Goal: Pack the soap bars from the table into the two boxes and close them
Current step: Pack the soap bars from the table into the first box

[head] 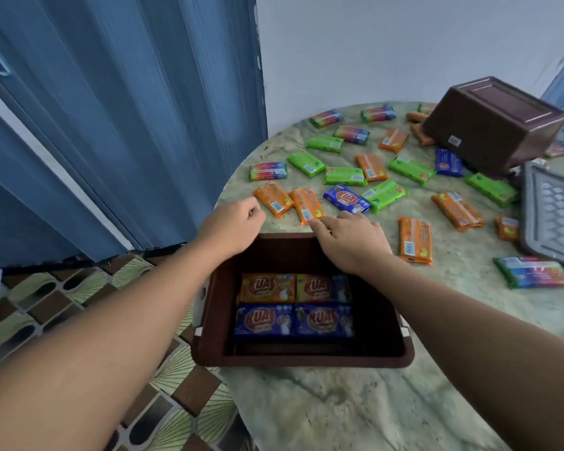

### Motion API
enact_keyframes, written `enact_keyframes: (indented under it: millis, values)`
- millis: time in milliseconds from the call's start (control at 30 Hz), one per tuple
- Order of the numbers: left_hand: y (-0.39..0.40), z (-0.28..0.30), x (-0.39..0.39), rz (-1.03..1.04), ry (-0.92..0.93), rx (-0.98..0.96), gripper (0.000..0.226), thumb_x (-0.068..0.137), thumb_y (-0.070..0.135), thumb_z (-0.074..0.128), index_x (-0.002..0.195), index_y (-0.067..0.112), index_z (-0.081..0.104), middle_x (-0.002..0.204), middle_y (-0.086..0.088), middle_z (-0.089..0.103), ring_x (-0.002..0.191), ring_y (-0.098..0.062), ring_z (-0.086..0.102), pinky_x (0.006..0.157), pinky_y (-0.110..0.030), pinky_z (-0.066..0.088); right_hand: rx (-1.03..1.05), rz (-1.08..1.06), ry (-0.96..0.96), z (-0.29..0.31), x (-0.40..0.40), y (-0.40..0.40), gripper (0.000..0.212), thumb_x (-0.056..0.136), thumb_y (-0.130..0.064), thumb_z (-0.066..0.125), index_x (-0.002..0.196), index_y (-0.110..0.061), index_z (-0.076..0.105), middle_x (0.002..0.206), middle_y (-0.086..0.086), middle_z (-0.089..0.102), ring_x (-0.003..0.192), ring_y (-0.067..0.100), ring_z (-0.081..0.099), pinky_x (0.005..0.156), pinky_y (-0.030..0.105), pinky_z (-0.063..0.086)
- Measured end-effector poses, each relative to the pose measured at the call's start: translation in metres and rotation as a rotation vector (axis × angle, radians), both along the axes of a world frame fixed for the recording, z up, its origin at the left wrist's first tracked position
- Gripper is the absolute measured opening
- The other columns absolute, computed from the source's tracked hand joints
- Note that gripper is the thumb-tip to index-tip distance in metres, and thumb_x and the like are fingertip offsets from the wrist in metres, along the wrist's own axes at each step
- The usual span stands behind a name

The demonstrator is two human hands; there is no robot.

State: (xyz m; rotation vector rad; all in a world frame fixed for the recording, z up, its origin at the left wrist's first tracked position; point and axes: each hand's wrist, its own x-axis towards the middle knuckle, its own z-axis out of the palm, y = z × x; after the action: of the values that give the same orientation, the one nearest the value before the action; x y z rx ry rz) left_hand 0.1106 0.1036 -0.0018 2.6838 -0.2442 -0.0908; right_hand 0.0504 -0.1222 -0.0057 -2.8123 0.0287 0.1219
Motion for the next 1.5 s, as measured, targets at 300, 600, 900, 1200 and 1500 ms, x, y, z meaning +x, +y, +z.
enact_keyframes:
  millis: [300,600,900,1200,1500]
  values:
    - [0.014,-0.004,0.103,-0.377,0.224,0.423,0.036,0.085,0.013,0.073,0.115,0.029,0.064,0.118,0.0,0.062,0.102,-0.02,0.058,0.083,-0.034,0.052,0.141,-0.04,0.227,-0.007,0.104,0.025,0.029,0.097,-0.05,0.058,0.107,-0.023,0.061,0.103,0.003,0.066,0.099,0.027,0.062,0.075,0.036,0.046]
    - [0.011,-0.052,0.132,-0.64,0.293,0.842,0.094,0.063,0.029,0.096,0.14,0.031,0.043,0.131,-0.005,0.04,0.125,-0.025,0.037,0.088,-0.038,0.045,-0.111,-0.121,0.383,-0.045,0.156,0.034,0.069,0.094,-0.051,0.066,0.144,-0.014,0.037,0.148,0.027,0.04,0.131,0.044,0.047,0.101,0.047,0.045]
    - [0.022,-0.062,0.141,-0.561,0.314,0.433,0.069,0.071,0.048,0.088,0.118,0.028,0.042,0.114,0.001,0.049,0.106,-0.022,0.05,0.079,-0.035,0.04,-0.075,-0.3,0.322,-0.067,0.174,0.048,0.087,0.086,-0.018,0.074,0.148,-0.019,0.014,0.136,0.026,0.037,0.127,0.044,0.04,0.088,0.045,0.04]
    - [0.007,-0.024,0.113,-0.351,0.109,0.203,0.077,0.066,0.074,0.067,0.125,0.032,0.04,0.115,0.0,0.057,0.101,-0.027,0.059,0.079,-0.038,0.049,0.098,-0.366,0.181,-0.035,0.156,0.037,0.104,0.075,-0.046,0.083,0.148,-0.007,0.02,0.138,0.017,0.039,0.126,0.039,0.05,0.089,0.045,0.048]
    - [0.002,0.018,0.033,-0.251,-0.079,0.145,0.07,0.075,0.064,0.069,0.125,0.027,0.037,0.124,-0.007,0.05,0.105,-0.035,0.058,0.072,-0.036,0.037,0.187,-0.319,-0.067,0.015,0.069,0.026,0.074,0.081,-0.052,0.067,0.135,-0.015,0.032,0.125,0.013,0.049,0.105,0.039,0.059,0.076,0.04,0.042]
